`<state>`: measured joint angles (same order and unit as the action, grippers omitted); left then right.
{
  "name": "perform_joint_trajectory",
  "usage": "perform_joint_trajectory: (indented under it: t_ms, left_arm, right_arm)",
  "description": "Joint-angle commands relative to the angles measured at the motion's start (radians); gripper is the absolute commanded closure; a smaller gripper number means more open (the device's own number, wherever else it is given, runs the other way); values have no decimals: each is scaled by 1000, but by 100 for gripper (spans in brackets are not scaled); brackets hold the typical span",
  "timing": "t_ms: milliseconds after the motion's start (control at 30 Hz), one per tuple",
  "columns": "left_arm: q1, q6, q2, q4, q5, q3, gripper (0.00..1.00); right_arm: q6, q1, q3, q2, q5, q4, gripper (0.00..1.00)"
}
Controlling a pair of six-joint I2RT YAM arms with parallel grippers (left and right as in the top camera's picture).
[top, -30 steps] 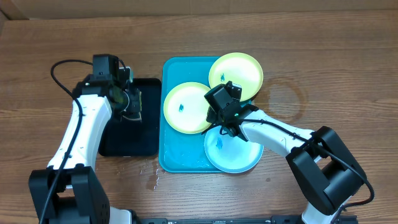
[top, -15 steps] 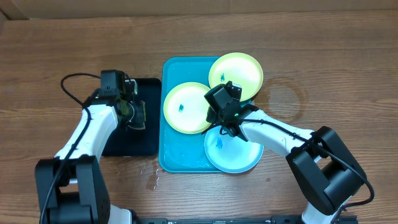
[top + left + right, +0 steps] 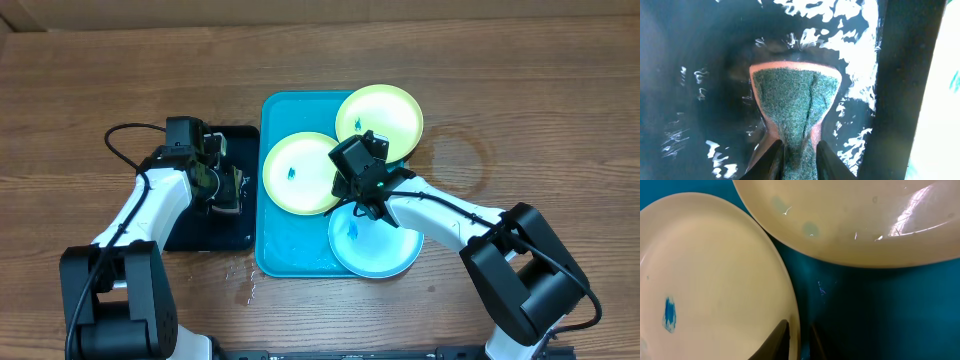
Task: Clean dirty plates on tray and stack at the side
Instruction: 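Lift the sponge with the left gripper above the black tray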
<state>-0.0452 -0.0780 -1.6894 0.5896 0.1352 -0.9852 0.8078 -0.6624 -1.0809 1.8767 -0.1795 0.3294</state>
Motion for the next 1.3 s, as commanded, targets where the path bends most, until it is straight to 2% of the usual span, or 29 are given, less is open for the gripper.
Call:
perform_joint_trajectory:
  t_ms: [0, 233, 467, 733, 900, 1267]
  left_arm:
    - [7, -3, -4, 0, 10, 2, 77]
    - [7, -3, -28, 0, -21, 3, 78]
    - [7, -4, -90, -8, -10, 3, 96]
    - [6, -4, -32, 39, -4, -62, 96]
    - [6, -5, 41, 95, -4, -114, 96]
    - [7, -11, 108, 164, -9, -111, 96]
  right_arm:
    - [-4, 2, -13, 3, 0, -7, 83]
    - [-4, 2, -13, 3, 0, -9, 83]
    - [-4, 2, -13, 3, 1, -9, 79]
    - [-4, 0, -11, 3, 24, -3, 84]
    - [-4, 0, -11, 3, 23, -2, 96]
    - [-5, 2, -11, 3, -29, -13, 96]
